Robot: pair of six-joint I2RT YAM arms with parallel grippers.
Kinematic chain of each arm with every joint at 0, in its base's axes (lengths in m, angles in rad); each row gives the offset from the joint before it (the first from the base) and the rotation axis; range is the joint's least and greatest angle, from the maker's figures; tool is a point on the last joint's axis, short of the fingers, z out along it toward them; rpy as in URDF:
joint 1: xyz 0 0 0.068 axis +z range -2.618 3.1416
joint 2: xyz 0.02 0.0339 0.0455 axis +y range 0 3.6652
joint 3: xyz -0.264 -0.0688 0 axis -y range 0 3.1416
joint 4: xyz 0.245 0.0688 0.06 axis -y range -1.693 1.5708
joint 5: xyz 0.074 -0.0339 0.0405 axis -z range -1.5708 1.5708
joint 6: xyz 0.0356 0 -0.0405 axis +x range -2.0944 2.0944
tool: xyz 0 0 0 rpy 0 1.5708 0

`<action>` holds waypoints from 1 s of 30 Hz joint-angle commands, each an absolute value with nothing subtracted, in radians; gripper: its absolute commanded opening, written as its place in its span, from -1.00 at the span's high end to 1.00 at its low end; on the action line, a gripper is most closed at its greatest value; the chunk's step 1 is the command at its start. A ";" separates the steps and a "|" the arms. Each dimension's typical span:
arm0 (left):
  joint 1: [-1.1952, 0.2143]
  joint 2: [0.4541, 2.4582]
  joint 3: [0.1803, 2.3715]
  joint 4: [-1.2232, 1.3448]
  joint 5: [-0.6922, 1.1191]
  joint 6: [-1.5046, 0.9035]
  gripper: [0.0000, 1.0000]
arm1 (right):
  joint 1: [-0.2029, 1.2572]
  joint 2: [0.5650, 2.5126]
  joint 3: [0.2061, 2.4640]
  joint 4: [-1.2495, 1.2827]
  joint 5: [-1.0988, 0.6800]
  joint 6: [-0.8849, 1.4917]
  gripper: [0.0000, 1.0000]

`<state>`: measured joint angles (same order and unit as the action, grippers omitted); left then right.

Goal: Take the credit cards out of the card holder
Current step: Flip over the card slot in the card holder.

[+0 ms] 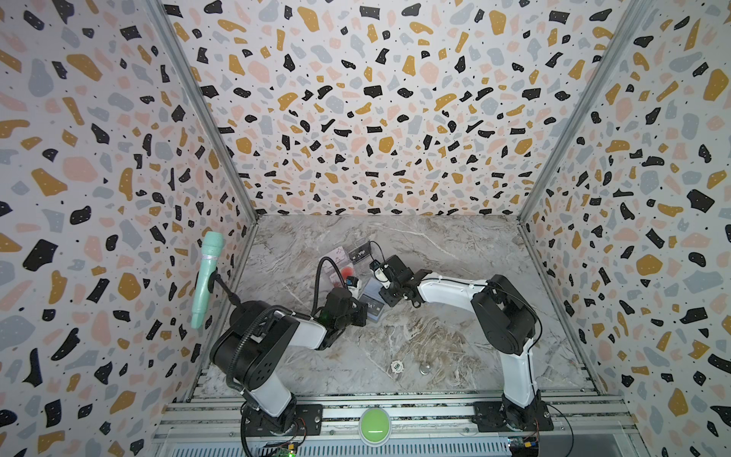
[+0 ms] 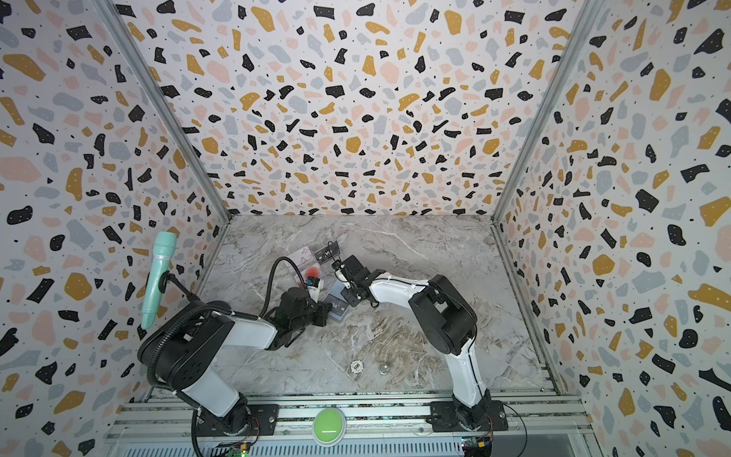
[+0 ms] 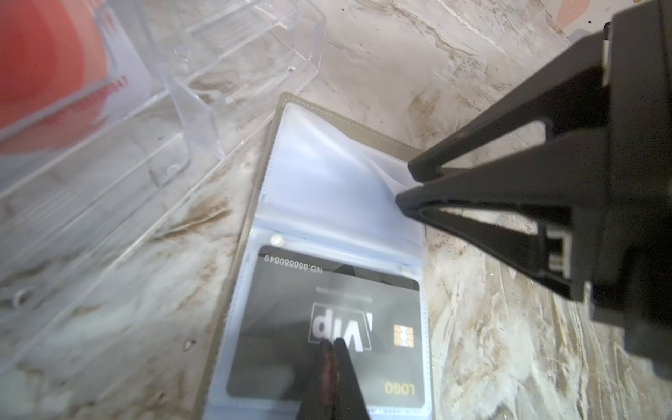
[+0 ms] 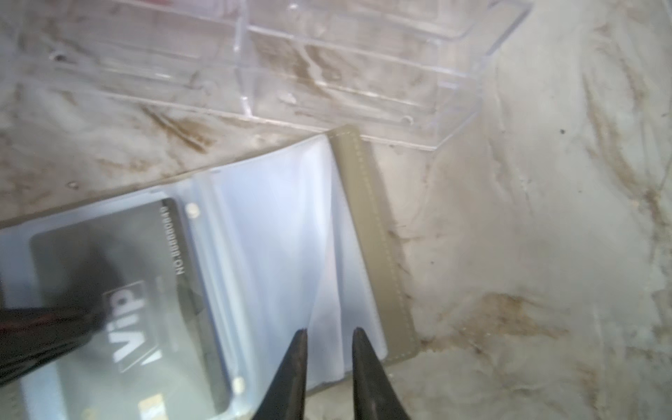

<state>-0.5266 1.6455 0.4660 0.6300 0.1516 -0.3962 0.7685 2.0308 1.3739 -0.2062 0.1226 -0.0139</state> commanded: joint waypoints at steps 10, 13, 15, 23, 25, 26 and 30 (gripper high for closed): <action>-0.532 1.606 0.423 0.545 0.156 -0.397 0.94 | 0.597 1.989 1.423 -0.235 -0.315 0.051 -0.28; -0.532 1.597 0.421 0.540 0.155 -0.397 0.94 | 0.562 1.985 1.421 -0.247 -0.411 0.048 -0.38; -0.532 1.593 0.421 0.538 0.155 -0.396 0.94 | 0.549 1.996 1.425 -0.250 -0.437 0.053 -0.39; -0.532 1.577 0.405 0.544 0.156 -0.399 0.94 | 0.529 2.091 1.469 -0.253 -0.554 0.084 -0.26; -0.532 1.574 0.400 0.548 0.156 -0.402 0.94 | 0.529 2.107 1.479 -0.263 -0.562 0.086 -0.19; -0.532 1.572 0.399 0.547 0.156 -0.402 0.94 | 0.528 2.111 1.479 -0.264 -0.562 0.085 -0.16; -0.532 1.569 0.396 0.551 0.156 -0.402 0.94 | 0.528 2.118 1.479 -0.265 -0.523 0.087 -0.07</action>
<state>-0.5285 1.5753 0.4191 0.5812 0.1520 -0.4046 0.5293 2.1315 1.4555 -0.2340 -0.5266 0.0818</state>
